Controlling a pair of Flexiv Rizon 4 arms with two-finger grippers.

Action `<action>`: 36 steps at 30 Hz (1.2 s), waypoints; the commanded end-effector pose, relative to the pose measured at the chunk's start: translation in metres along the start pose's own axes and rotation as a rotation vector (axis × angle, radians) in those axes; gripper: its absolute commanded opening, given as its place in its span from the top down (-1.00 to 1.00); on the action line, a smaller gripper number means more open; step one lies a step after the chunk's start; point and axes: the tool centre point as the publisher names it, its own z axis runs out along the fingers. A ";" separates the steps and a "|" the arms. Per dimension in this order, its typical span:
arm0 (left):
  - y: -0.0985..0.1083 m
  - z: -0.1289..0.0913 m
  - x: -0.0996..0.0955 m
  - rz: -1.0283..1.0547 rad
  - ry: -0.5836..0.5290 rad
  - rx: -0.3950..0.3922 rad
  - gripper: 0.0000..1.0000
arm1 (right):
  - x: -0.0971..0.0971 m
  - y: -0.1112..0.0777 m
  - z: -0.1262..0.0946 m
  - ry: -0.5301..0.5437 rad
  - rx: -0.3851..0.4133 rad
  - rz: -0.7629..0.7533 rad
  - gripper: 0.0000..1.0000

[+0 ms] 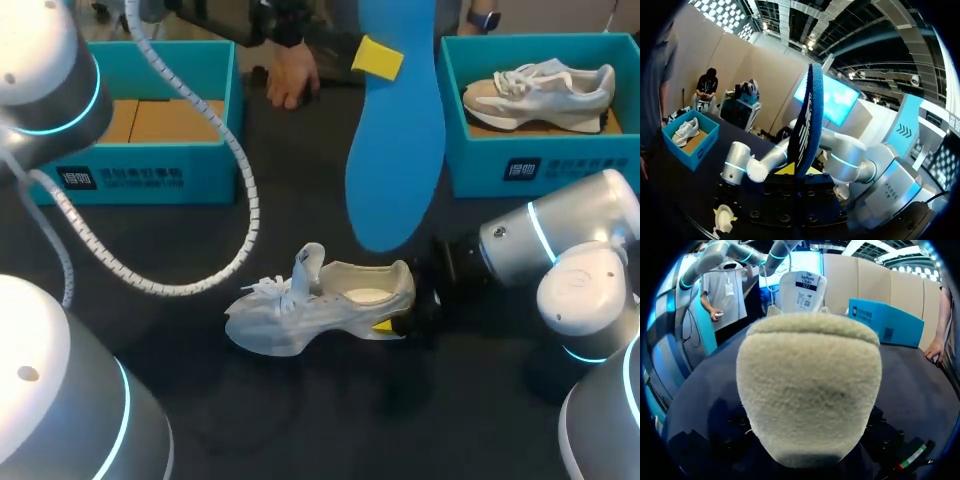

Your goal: Take the shoe out of the shoebox, open the shoe tongue, remove and reinsert the insole, then place the shoe into the shoebox

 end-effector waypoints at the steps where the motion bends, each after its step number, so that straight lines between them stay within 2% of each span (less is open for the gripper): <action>1: 0.007 -0.006 0.013 -0.015 -0.020 0.003 1.00 | 0.001 0.000 0.002 0.000 0.005 0.000 1.00; 21: 0.009 -0.007 0.014 -0.029 -0.016 0.008 1.00 | 0.001 0.000 0.002 0.000 0.005 0.000 0.99; 22: 0.009 -0.007 0.014 -0.029 -0.016 0.008 1.00 | 0.001 0.000 0.002 0.000 0.005 0.000 0.63; 23: 0.009 -0.007 0.014 -0.029 -0.016 0.008 1.00 | 0.001 0.000 0.002 0.000 0.005 0.000 -0.47; 24: 0.009 -0.007 0.014 -0.029 -0.016 0.008 1.00 | 0.001 0.000 0.002 0.000 0.005 0.000 -1.00; 29: 0.009 -0.007 0.014 -0.029 -0.016 0.008 1.00 | 0.001 0.000 0.002 0.000 0.005 0.000 -1.00; 34: 0.009 -0.007 0.014 -0.029 -0.016 0.008 1.00 | 0.006 -0.004 -0.010 -0.013 0.063 0.066 -1.00; 36: 0.009 -0.007 0.014 -0.029 -0.016 0.008 1.00 | 0.008 -0.006 -0.015 -0.021 0.064 0.080 -1.00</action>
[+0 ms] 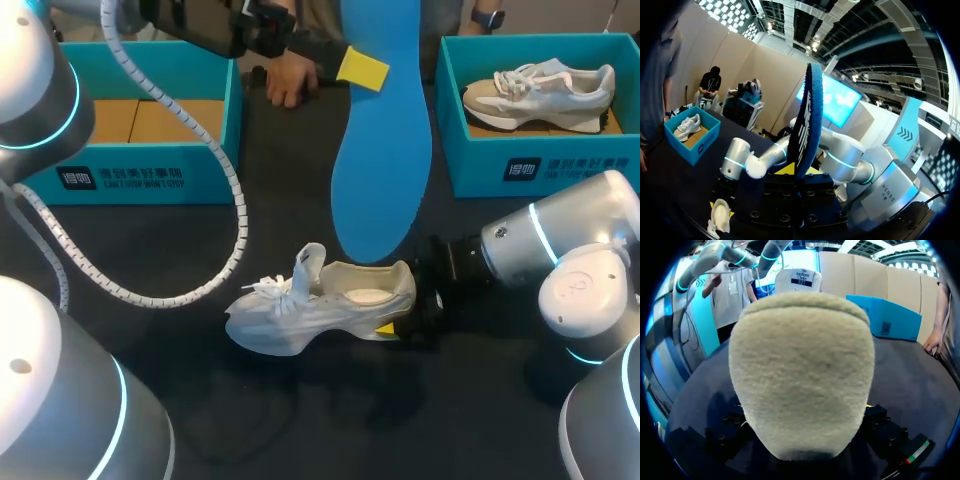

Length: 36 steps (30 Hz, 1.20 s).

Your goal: Take the shoe out of the shoebox, open the shoe tongue, remove and reinsert the insole, then place the shoe into the shoebox

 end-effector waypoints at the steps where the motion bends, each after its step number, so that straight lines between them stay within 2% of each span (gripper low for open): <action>1: 0.001 0.000 0.000 0.000 0.000 0.000 1.00 | 0.009 0.001 -0.015 -0.015 0.057 0.021 -1.00; 7: 0.001 0.000 0.000 0.000 0.000 0.000 1.00 | 0.010 -0.001 -0.029 -0.048 0.105 0.046 -1.00; 16: 0.001 0.000 0.000 0.000 0.000 0.000 1.00 | 0.013 0.014 -0.050 -0.121 0.213 0.075 -1.00; 25: 0.001 0.000 0.000 0.000 0.000 0.000 1.00 | 0.019 0.030 -0.069 -0.162 0.400 0.084 -1.00; 36: 0.001 0.000 0.000 0.000 0.000 0.000 1.00 | 0.022 0.045 -0.079 -0.174 0.549 0.076 -1.00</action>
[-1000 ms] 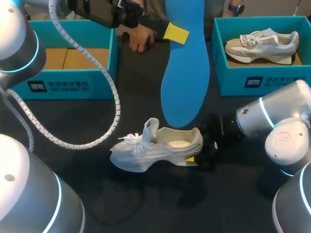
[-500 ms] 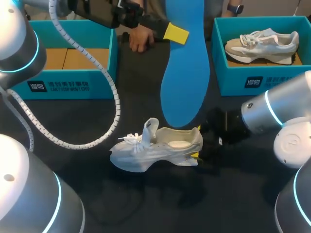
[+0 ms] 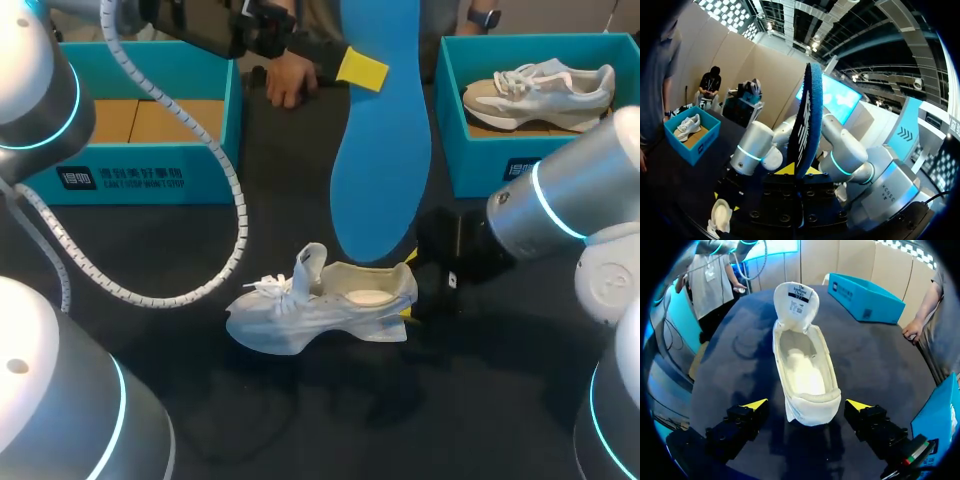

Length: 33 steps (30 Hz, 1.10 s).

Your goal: Take the shoe out of the shoebox, open the shoe tongue, remove and reinsert the insole, then place the shoe into the shoebox

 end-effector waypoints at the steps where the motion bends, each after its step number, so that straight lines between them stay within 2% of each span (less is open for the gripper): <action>1: 0.000 0.000 0.000 -0.001 0.000 -0.001 1.00 | 0.002 0.007 -0.008 -0.010 0.217 0.000 -1.00; 5: 0.000 0.000 0.000 -0.001 0.000 -0.001 1.00 | 0.004 0.010 -0.012 -0.019 0.263 -0.005 -1.00; 8: 0.000 0.000 0.000 -0.001 0.000 -0.001 1.00 | 0.006 0.017 -0.013 -0.025 0.341 -0.033 -1.00; 12: 0.000 0.000 0.000 -0.001 0.000 -0.001 1.00 | 0.008 0.022 -0.016 -0.043 0.344 -0.028 -1.00; 18: 0.000 0.000 0.000 -0.001 0.000 -0.001 1.00 | 0.010 0.029 -0.018 -0.066 0.427 -0.015 -1.00; 33: 0.000 0.000 0.000 -0.001 0.000 -0.001 1.00 | 0.005 0.032 -0.020 -0.045 0.434 -0.011 -1.00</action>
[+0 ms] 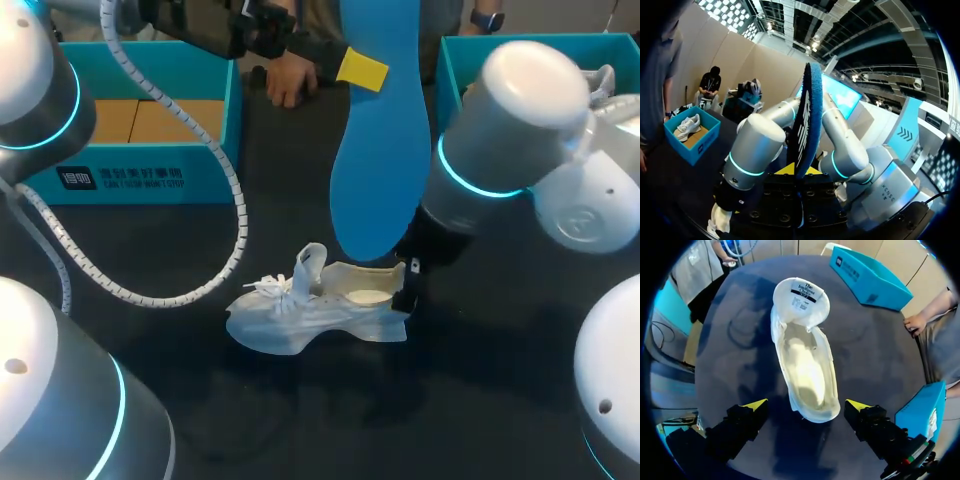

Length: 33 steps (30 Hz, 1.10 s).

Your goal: Take the shoe out of the shoebox, open the shoe tongue, remove and reinsert the insole, then place the shoe into the shoebox

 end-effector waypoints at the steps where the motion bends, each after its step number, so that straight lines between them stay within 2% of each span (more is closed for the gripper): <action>1: 0.000 0.000 0.000 -0.001 0.000 -0.001 1.00 | -0.003 0.003 0.001 0.010 0.081 0.004 -1.00; 31: 0.000 0.000 0.000 -0.001 0.000 -0.001 1.00 | -0.003 0.001 -0.001 0.026 0.083 0.000 -1.00; 33: 0.000 0.000 0.000 -0.001 0.000 -0.001 1.00 | -0.007 0.006 -0.002 0.027 0.077 -0.010 -1.00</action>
